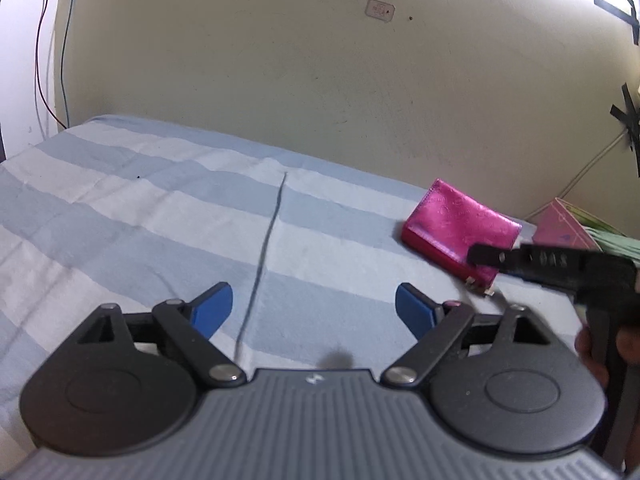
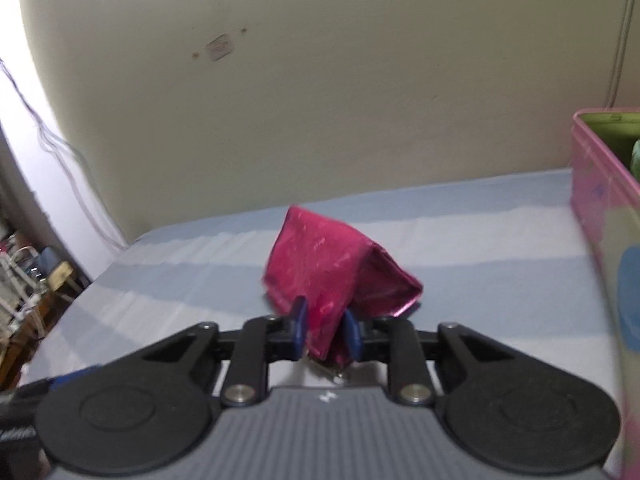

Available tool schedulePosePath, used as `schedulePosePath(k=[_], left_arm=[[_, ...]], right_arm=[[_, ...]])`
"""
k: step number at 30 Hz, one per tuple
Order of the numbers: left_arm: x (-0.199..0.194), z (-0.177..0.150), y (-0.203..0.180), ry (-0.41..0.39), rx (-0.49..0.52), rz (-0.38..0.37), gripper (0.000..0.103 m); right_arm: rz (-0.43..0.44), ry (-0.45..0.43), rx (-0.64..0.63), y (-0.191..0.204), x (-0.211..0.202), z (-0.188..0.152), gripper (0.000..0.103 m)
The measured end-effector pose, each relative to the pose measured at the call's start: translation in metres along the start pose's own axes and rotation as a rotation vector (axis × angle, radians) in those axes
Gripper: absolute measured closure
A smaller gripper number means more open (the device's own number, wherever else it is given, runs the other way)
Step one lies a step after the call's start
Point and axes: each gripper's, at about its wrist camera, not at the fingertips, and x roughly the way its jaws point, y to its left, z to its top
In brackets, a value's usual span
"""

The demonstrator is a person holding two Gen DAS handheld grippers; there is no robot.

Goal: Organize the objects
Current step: 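Lift the pink purse with the right gripper toward the pink tin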

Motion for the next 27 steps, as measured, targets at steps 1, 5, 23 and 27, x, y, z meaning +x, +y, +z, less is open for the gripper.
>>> schedulePosePath(k=[1,5,23,27], left_arm=[[0.000,0.000,0.000,0.002,-0.005,-0.014,0.013],[-0.002,-0.001,0.003,-0.014,-0.025,-0.094,0.013],[-0.030,-0.038,-0.065,0.137,0.180,-0.890,0.014],[-0.041,-0.056,-0.091,0.171,0.227,-0.875,0.014]], right_arm=[[0.027,0.006,0.008,0.001,-0.004,-0.004,0.094],[0.085,0.040,-0.014,0.009,-0.027,-0.021,0.095],[0.152,0.105,0.227,-0.045,-0.190,-0.106,0.081],[0.054,0.031,0.257,-0.058,-0.211,-0.108,0.071]])
